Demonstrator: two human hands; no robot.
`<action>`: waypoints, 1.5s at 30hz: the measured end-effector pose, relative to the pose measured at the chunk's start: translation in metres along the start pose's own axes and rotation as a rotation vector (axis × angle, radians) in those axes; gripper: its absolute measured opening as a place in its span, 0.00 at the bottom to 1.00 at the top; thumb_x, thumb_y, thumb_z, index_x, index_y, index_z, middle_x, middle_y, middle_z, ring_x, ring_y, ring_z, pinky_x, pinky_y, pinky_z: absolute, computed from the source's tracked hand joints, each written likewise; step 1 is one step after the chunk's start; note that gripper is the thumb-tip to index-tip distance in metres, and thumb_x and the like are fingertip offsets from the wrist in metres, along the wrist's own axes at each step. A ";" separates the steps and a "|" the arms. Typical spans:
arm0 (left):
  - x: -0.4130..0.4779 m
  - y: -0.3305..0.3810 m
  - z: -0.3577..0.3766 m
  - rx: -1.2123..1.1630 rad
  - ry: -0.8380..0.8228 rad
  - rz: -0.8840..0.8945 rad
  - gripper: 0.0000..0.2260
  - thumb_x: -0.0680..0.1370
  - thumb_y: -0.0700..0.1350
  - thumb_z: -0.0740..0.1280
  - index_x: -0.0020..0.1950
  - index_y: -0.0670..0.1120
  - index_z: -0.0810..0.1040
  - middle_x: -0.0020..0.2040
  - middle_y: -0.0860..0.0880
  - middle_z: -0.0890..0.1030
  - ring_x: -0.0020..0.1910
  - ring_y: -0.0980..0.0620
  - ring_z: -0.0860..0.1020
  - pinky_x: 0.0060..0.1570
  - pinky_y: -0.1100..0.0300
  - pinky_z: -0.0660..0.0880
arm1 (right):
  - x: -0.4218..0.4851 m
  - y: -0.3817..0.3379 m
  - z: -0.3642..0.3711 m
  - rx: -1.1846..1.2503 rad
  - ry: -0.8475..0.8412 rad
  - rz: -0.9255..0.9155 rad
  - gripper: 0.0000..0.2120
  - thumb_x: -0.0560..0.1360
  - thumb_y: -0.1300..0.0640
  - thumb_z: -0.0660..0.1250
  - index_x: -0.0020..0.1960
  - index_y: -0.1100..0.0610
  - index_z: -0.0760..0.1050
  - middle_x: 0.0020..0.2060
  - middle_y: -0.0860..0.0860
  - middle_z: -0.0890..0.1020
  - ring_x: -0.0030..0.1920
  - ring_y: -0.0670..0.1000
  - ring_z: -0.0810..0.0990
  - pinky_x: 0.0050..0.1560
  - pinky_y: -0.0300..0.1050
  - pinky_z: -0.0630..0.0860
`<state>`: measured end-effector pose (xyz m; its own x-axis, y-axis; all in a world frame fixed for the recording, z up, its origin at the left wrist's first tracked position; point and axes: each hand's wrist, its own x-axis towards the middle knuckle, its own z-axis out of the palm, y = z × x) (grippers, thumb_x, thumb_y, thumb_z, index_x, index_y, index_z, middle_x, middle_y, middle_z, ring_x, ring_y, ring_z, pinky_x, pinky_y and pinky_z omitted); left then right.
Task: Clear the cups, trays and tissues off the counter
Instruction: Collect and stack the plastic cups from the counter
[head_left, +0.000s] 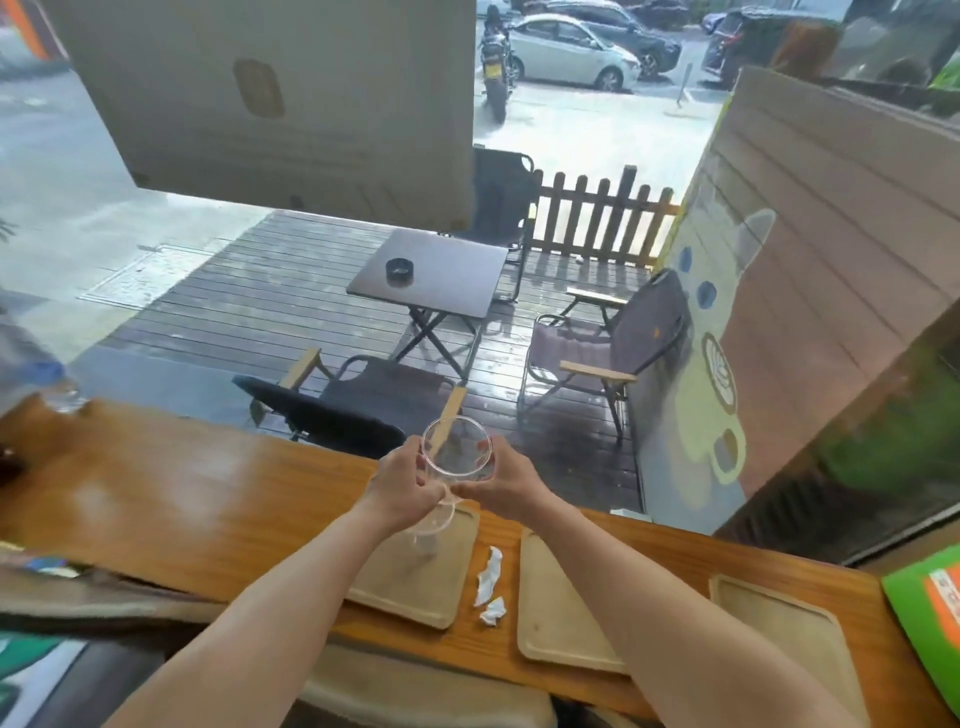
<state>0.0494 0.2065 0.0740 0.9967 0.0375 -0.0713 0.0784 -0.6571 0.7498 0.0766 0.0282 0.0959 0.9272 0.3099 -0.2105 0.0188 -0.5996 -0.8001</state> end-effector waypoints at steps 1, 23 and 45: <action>0.000 -0.006 -0.003 0.001 -0.001 -0.003 0.17 0.72 0.46 0.76 0.55 0.53 0.73 0.49 0.52 0.79 0.41 0.53 0.81 0.41 0.59 0.80 | 0.003 -0.003 0.005 0.003 -0.007 -0.003 0.22 0.68 0.50 0.81 0.50 0.42 0.69 0.46 0.38 0.75 0.47 0.43 0.76 0.43 0.32 0.70; 0.020 -0.091 0.009 0.136 -0.186 -0.035 0.22 0.72 0.51 0.74 0.64 0.51 0.74 0.57 0.53 0.77 0.56 0.52 0.77 0.57 0.54 0.78 | 0.033 0.024 0.080 -0.067 -0.009 0.238 0.23 0.69 0.51 0.78 0.58 0.49 0.71 0.53 0.47 0.78 0.52 0.49 0.79 0.48 0.42 0.78; 0.023 -0.119 0.028 0.000 -0.294 -0.048 0.23 0.72 0.48 0.75 0.62 0.59 0.70 0.54 0.59 0.74 0.54 0.55 0.76 0.49 0.64 0.73 | 0.036 0.051 0.107 0.098 -0.070 0.385 0.31 0.68 0.53 0.80 0.67 0.48 0.72 0.59 0.46 0.79 0.57 0.51 0.80 0.59 0.52 0.81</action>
<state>0.0628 0.2649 -0.0352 0.9439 -0.1510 -0.2938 0.1252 -0.6595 0.7412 0.0708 0.0874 -0.0127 0.8319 0.1280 -0.5400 -0.3633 -0.6098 -0.7044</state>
